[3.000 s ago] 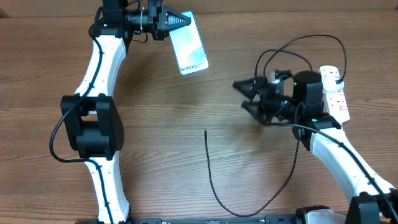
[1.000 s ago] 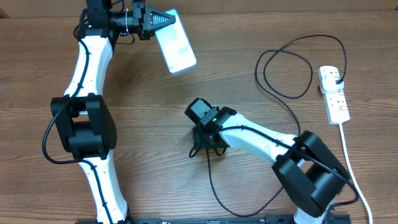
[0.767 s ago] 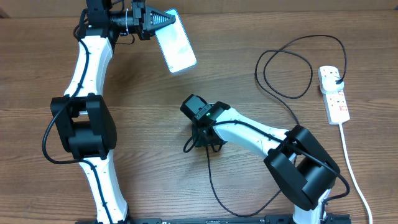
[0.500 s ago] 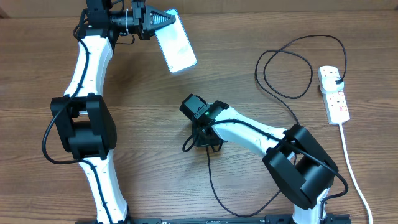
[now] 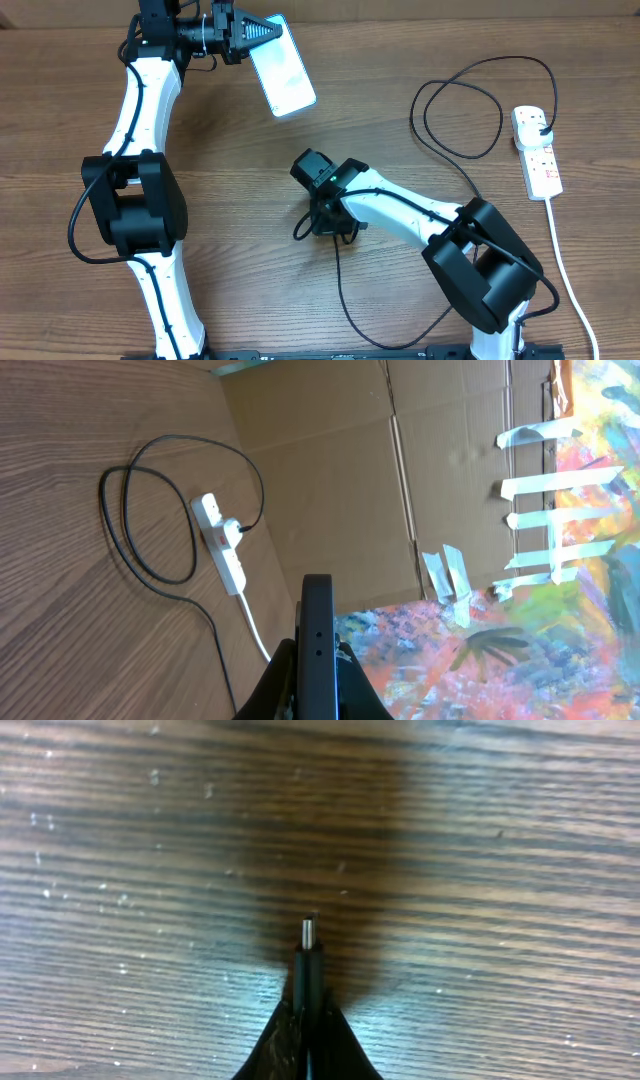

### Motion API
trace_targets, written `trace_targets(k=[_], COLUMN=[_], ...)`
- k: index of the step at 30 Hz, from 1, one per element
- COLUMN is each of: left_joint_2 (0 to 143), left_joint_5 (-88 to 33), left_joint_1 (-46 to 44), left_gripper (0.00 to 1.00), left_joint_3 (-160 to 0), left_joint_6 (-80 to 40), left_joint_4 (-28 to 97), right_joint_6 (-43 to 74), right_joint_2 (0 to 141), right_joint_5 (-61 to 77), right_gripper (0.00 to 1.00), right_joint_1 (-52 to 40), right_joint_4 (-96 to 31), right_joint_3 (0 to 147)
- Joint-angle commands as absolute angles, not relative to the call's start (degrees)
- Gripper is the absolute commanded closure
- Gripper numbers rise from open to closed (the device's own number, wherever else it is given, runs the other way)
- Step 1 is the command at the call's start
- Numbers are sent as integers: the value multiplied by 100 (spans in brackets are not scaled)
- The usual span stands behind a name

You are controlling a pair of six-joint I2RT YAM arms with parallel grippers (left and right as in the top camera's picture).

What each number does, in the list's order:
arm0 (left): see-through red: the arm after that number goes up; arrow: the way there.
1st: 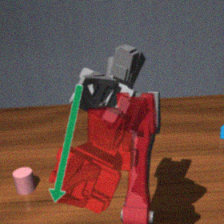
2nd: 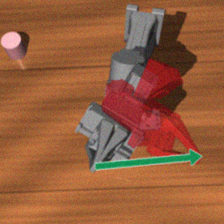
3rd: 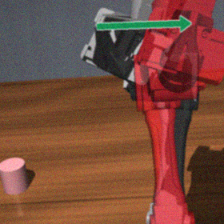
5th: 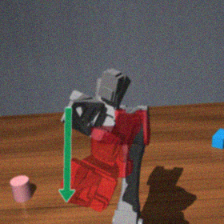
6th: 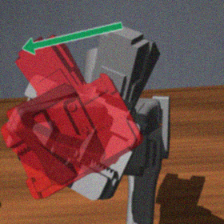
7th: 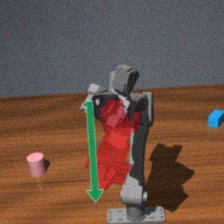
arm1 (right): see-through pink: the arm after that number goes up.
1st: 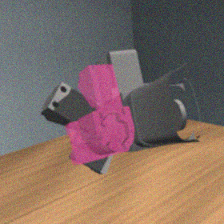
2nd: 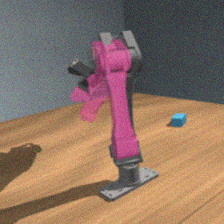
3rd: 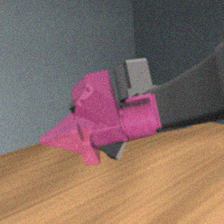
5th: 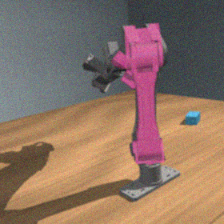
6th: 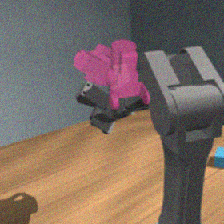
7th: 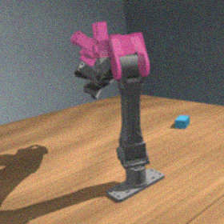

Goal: Plug charger to phone and switch on socket
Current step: 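Close the right gripper on the cable connector and lift it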

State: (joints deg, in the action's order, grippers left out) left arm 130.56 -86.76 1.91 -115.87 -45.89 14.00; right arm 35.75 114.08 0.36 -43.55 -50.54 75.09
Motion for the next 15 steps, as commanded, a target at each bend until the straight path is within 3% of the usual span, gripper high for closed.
trace_targets(k=[1, 8, 15], left_joint_2=[13039, 13039, 13039], left_joint_5=[-8818, -8814, -8838], left_joint_1=[187, 187, 185], left_gripper=[96, 96, 96], left_joint_3=[-11677, -11679, -11679], left_joint_6=[-4630, -4630, -4779], left_joint_4=[1391, 1391, 1385], right_joint_6=[3575, 3393, 2480], right_joint_2=[11454, 11410, 11410], right_joint_5=[469, 2106, 4899], right_gripper=[96, 96, 96], right_joint_1=[-3990, -2965, -2169], right_joint_4=[-5050, -4703, -3505], right_joint_3=[7686, 7686, 7686])
